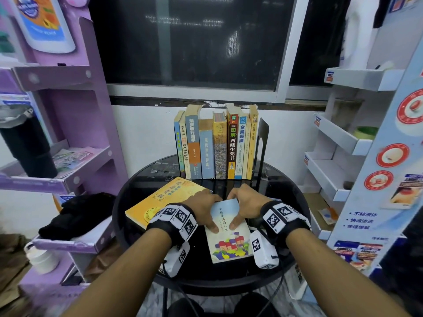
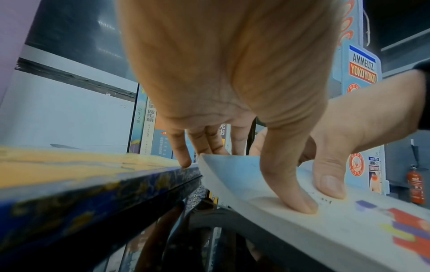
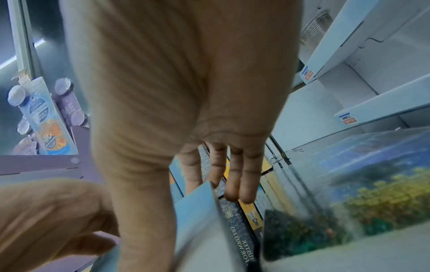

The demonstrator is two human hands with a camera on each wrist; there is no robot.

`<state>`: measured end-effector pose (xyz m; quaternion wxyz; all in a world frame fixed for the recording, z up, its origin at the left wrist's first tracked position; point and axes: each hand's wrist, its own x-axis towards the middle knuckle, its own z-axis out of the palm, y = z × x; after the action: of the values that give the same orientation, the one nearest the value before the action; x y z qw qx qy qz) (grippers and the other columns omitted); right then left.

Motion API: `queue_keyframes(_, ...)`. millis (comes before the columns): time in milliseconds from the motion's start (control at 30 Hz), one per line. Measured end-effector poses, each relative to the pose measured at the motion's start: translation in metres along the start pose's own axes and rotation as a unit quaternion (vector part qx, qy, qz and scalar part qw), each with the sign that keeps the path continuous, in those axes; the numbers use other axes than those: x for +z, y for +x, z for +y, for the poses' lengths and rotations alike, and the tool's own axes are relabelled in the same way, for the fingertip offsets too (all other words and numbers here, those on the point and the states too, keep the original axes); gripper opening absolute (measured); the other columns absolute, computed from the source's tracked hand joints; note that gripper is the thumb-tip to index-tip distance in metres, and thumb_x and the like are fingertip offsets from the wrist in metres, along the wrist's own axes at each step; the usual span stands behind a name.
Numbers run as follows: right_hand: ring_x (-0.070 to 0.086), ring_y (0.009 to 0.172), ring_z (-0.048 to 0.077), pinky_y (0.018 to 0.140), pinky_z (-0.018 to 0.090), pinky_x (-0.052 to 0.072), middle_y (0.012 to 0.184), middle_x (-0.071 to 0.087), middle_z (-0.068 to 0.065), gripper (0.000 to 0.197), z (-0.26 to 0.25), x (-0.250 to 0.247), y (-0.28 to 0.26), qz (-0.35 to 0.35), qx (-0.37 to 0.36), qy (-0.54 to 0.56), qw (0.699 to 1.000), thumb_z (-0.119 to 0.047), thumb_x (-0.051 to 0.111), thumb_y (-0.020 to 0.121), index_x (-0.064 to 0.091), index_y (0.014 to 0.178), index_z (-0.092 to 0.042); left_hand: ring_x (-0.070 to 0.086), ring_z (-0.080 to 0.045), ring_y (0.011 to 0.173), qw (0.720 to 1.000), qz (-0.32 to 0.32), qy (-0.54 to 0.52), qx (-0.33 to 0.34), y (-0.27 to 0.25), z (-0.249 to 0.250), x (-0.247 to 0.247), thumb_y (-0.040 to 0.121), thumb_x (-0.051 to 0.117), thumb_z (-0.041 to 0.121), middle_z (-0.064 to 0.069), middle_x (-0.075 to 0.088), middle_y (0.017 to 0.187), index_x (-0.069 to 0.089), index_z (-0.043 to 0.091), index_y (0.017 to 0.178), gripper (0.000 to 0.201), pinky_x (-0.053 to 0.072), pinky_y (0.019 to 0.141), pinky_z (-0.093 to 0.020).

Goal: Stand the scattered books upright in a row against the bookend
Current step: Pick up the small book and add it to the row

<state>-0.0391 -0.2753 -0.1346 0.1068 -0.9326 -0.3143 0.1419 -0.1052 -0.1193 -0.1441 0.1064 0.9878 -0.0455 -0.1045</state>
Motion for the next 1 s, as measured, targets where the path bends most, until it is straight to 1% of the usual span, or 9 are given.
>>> queue_keyframes(67,0.051,0.104,0.019,0.085,0.030,0.048,0.118,0.044,0.003,0.072,0.000,-0.001,0.000,0.003,-0.008,0.013,1.000,-0.032,0.094,0.054,0.050,0.110,-0.022,0.040,-0.023,0.117,1.000,0.004,-0.010,0.009,0.000,-0.002,0.000,0.068,0.083,0.037,-0.007,0.045,0.125,0.041,0.021,0.140,0.084,0.035,0.092,-0.033)
queue_keyframes(167,0.054,0.103,0.019,0.079,0.030,0.047,0.116,0.054,0.003,0.070,0.001,-0.004,-0.002,-0.009,-0.019,0.041,0.999,-0.027,0.092,0.058,0.046,0.110,-0.018,0.039,-0.021,0.118,0.999,0.014,-0.038,0.015,-0.003,-0.004,0.000,0.069,0.082,0.036,-0.006,0.041,0.126,0.041,0.021,0.138,0.082,0.035,0.097,-0.031)
queue_keyframes(333,0.058,0.102,0.018,0.082,0.034,0.052,0.112,0.058,0.002,0.064,0.003,-0.008,-0.008,-0.001,-0.026,0.089,0.996,-0.025,0.090,0.062,0.043,0.106,-0.019,0.050,-0.018,0.112,0.994,0.025,-0.103,0.013,-0.005,-0.008,-0.001,0.073,0.080,0.033,-0.002,0.052,0.124,0.047,0.018,0.129,0.067,0.039,0.086,-0.026)
queue_keyframes(433,0.060,0.101,0.018,0.084,0.037,0.055,0.110,0.058,0.001,0.060,0.007,-0.013,-0.012,0.011,-0.026,0.124,0.992,-0.024,0.089,0.064,0.042,0.102,-0.023,0.054,-0.016,0.105,0.986,0.029,-0.162,0.001,-0.005,-0.011,-0.003,0.076,0.078,0.033,0.001,0.057,0.120,0.046,0.022,0.125,0.059,0.043,0.085,-0.026)
queue_keyframes(600,0.069,0.094,0.025,0.077,0.047,0.059,0.111,0.061,0.010,0.051,0.013,-0.026,-0.023,0.018,-0.040,0.215,0.976,-0.014,0.084,0.072,0.041,0.099,-0.023,0.058,-0.016,0.094,0.959,0.082,-0.270,0.017,-0.001,-0.008,-0.010,0.079,0.076,0.023,0.003,0.059,0.104,0.051,0.021,0.110,0.040,0.051,0.077,-0.025)
queue_keyframes(700,0.071,0.090,0.030,0.077,0.055,0.058,0.111,0.063,0.015,0.043,0.017,-0.035,-0.027,0.026,-0.037,0.267,0.963,-0.010,0.079,0.078,0.041,0.095,-0.023,0.058,-0.015,0.090,0.943,0.102,-0.314,0.034,0.004,-0.002,-0.018,0.081,0.075,0.017,0.003,0.058,0.098,0.053,0.019,0.105,0.033,0.050,0.068,-0.020)
queue_keyframes(767,0.071,0.092,0.034,0.076,0.057,0.057,0.112,0.064,0.018,0.036,0.020,-0.042,-0.030,0.026,-0.028,0.313,0.949,-0.009,0.074,0.082,0.043,0.096,-0.020,0.059,-0.015,0.088,0.928,0.114,-0.353,0.043,0.008,0.002,-0.023,0.081,0.074,0.013,0.002,0.059,0.097,0.053,0.017,0.103,0.031,0.052,0.069,-0.023)
queue_keyframes(867,0.071,0.094,0.032,0.068,0.047,0.061,0.110,0.065,0.018,0.022,0.023,-0.052,-0.035,0.018,-0.033,0.349,0.936,-0.010,0.067,0.089,0.048,0.099,-0.015,0.060,-0.016,0.090,0.898,0.148,-0.410,0.055,0.015,0.009,-0.028,0.079,0.075,0.008,0.000,0.061,0.098,0.054,0.019,0.094,0.028,0.054,0.070,-0.026)
queue_keyframes(1000,0.071,0.085,0.023,0.050,0.028,0.057,0.098,0.067,0.012,0.013,0.028,-0.064,-0.042,0.053,-0.054,0.371,0.926,-0.011,0.060,0.094,0.054,0.106,-0.011,0.058,-0.011,0.086,0.861,0.181,-0.471,0.063,0.026,0.024,-0.038,0.079,0.073,0.002,0.001,0.057,0.099,0.050,0.011,0.103,0.035,0.052,0.059,-0.016)
